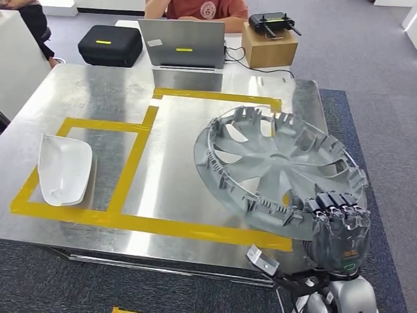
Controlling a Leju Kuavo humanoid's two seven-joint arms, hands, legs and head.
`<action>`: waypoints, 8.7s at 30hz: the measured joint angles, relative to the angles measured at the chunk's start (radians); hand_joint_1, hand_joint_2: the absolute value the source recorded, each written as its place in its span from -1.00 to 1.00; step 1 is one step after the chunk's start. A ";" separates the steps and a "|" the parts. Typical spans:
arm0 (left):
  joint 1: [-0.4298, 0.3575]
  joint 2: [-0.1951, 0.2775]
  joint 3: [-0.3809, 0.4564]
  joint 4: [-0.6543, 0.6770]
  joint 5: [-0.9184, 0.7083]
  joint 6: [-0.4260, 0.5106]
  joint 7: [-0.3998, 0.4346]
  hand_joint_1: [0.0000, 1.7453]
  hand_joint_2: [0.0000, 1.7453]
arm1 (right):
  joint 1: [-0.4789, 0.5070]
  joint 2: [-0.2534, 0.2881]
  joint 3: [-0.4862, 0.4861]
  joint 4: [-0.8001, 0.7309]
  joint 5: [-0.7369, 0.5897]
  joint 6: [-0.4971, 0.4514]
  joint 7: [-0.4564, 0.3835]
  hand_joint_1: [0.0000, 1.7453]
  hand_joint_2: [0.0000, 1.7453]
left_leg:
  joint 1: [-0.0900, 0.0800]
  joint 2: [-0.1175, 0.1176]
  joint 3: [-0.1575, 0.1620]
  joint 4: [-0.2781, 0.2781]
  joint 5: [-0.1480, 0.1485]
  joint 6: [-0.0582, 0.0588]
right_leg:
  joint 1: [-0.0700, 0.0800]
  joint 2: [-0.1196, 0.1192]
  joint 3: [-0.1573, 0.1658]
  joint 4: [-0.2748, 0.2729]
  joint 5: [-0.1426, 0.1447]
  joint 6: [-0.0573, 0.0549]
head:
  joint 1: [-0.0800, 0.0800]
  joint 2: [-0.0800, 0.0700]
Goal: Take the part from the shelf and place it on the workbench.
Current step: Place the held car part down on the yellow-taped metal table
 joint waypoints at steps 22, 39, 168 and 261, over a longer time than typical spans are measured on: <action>-0.012 0.010 0.000 0.000 -0.024 -0.030 0.002 -1.00 -1.00 | -0.150 -0.247 0.043 0.453 0.004 -0.002 0.378 1.00 1.00 | 0.000 0.000 0.000 0.000 0.002 0.001 | 0.000 0.000 -0.001 0.001 0.001 0.000 | 0.000 0.000; -0.019 0.018 -0.001 0.000 -0.047 -0.022 0.001 -1.00 -1.00 | -0.222 -0.303 0.120 0.436 0.005 -0.002 0.218 1.00 1.00 | 0.000 0.000 0.000 0.000 0.003 0.001 | 0.000 0.000 -0.001 0.001 0.002 0.001 | 0.000 0.000; -0.045 0.023 -0.007 0.000 -0.115 -0.045 -0.002 -1.00 -1.00 | -0.413 -0.309 0.467 0.685 0.004 -0.002 0.431 -1.00 1.00 | 0.000 0.000 -0.002 0.001 0.007 0.002 | 0.000 0.000 -0.003 0.002 0.006 0.002 | 0.000 0.000; -0.008 0.018 0.112 0.000 -0.096 -0.065 -0.033 -1.00 -1.00 | -0.791 -0.411 0.797 0.489 -0.417 0.949 0.375 -1.00 1.00 | 0.000 0.000 -0.003 0.002 0.009 0.002 | 0.000 0.001 -0.004 0.002 0.010 0.002 | 0.000 0.000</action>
